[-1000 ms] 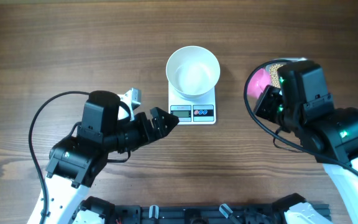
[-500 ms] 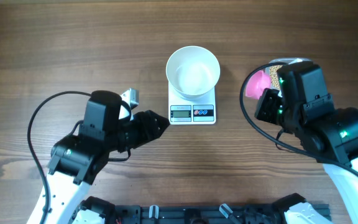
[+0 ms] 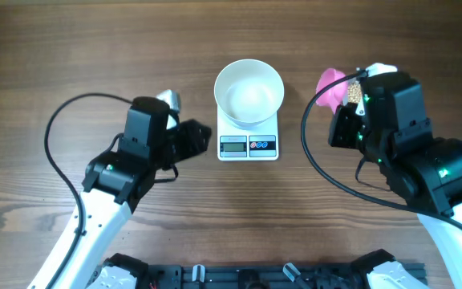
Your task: Scoop item into bowl and weigh 150g on scale
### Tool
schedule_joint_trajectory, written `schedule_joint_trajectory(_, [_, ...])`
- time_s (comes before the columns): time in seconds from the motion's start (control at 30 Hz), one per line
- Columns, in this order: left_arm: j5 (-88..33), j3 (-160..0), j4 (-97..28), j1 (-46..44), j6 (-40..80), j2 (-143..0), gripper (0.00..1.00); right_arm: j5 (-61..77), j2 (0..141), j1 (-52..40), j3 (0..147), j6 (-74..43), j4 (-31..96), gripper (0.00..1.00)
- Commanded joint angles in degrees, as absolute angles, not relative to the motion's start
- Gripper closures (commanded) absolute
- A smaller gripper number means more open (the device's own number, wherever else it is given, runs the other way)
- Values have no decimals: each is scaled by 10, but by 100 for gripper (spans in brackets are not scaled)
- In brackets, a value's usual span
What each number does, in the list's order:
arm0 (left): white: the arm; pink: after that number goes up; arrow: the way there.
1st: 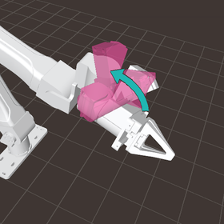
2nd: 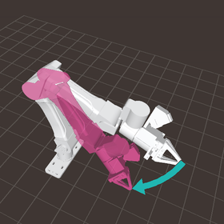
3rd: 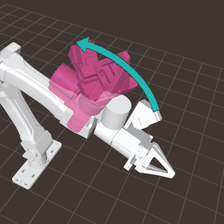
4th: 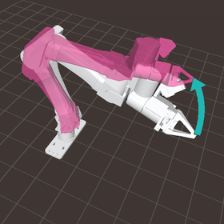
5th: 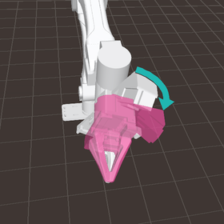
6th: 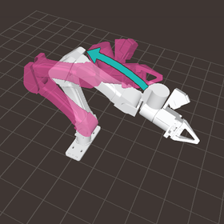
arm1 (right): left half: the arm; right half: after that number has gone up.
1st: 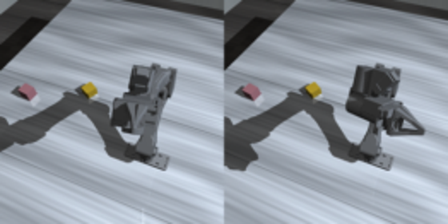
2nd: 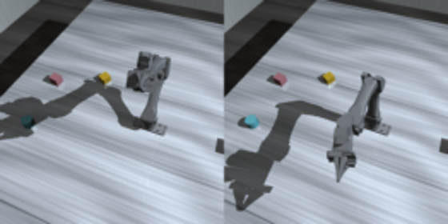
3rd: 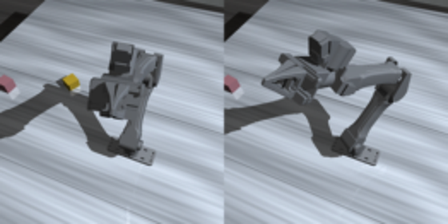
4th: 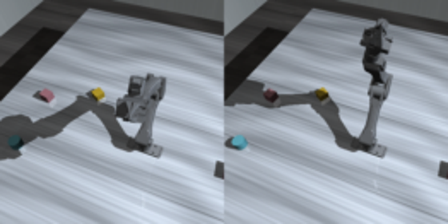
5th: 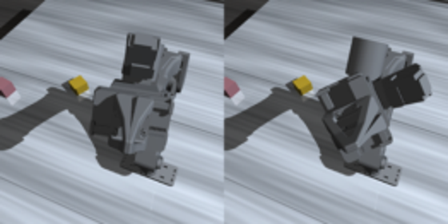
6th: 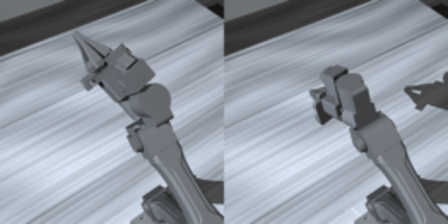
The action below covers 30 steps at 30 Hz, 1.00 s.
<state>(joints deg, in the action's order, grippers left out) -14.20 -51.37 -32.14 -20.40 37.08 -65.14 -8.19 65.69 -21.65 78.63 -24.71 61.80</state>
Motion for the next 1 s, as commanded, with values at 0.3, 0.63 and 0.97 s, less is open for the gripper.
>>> schedule_joint_trajectory(0.3, [-9,-519,-361,-200,335,-668,39,-103,679,-215,796,-227,623,96])
schedule_joint_trajectory(0.63, [-54,-519,-334,-201,334,-670,96,-14,679,-215,796,-256,651,96])
schedule_joint_trajectory(0.97, [-162,-519,-304,-249,253,-724,96,-69,679,-212,796,-242,587,96])
